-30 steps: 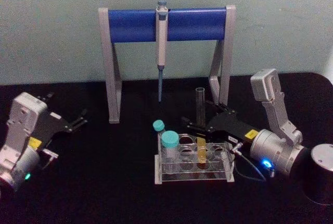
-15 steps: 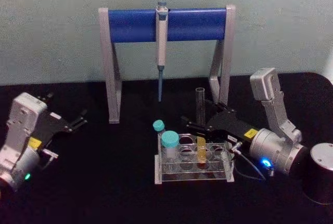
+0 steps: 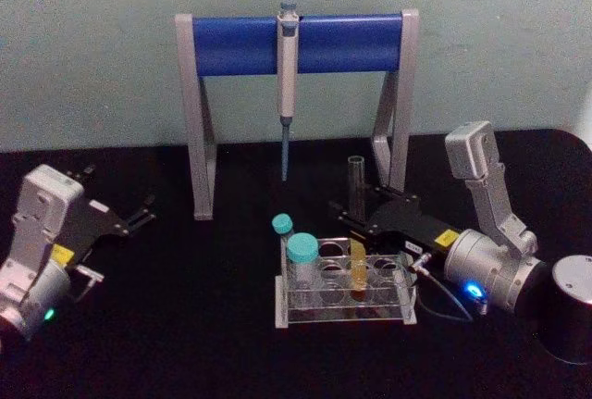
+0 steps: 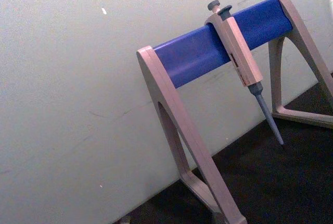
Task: Pick up the test tube from the test tube rack, shake it, then place it back into the test tube rack.
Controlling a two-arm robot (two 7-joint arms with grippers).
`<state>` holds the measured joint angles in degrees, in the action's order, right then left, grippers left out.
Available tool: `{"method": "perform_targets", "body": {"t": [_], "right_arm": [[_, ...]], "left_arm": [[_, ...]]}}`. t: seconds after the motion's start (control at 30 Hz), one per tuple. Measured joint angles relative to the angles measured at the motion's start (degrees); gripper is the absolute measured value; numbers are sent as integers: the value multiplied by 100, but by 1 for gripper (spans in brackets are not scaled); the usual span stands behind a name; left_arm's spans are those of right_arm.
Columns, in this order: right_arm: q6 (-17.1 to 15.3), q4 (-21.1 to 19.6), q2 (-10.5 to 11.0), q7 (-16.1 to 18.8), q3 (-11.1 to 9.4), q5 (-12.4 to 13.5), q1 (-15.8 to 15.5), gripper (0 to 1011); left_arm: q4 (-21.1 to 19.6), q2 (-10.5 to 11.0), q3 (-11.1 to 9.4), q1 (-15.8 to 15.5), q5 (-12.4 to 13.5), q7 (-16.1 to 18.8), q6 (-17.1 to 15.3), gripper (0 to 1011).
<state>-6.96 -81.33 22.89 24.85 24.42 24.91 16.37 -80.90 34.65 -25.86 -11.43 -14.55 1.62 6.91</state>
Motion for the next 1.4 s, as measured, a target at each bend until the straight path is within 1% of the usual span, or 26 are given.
{"method": "perform_targets", "body": {"t": [0.07, 0.17, 0.23, 0.3, 0.33, 0.43, 0.93, 1.1, 1.13, 1.27, 1.33, 1.4], "right_arm": [[0, 0, 0, 0, 0, 0, -1, 569], [0, 0, 0, -2, 0, 0, -1, 505], [0, 0, 0, -2, 0, 0, -1, 421], [0, 0, 0, -3, 0, 0, -1, 382], [0, 0, 1, -4, 0, 0, -1, 322], [0, -1, 0, -3, 0, 2, -1, 237], [18, -1, -1, -2, -7, 1, -11, 230], [210, -9, -17, 35, -57, 34, -89, 232], [486, -59, -21, 52, -127, 60, -206, 230], [753, -123, -13, 78, -199, 60, -320, 230], [791, -138, -12, 79, -209, 58, -339, 230], [907, -190, -8, 86, -244, 54, -386, 230]], "left_arm": [[0, 0, 0, 0, 0, 0, 0, 1010], [0, 0, 0, 0, 0, 0, 0, 1010], [0, 0, 0, 0, 0, 0, 0, 1010], [0, 0, 0, 0, 0, 0, 0, 1010], [0, 0, 0, 0, 0, 0, 0, 1010], [0, 0, 0, 0, 0, 0, 0, 1010], [0, 0, 0, 0, 0, 0, 0, 1010], [0, 0, 0, 0, 0, 0, 0, 1010], [0, 0, 0, 0, 0, 0, 0, 1010], [0, 0, 0, 0, 0, 0, 0, 1010], [0, 0, 0, 0, 0, 0, 0, 1009], [0, 0, 0, 0, 0, 0, 0, 1010]]}}
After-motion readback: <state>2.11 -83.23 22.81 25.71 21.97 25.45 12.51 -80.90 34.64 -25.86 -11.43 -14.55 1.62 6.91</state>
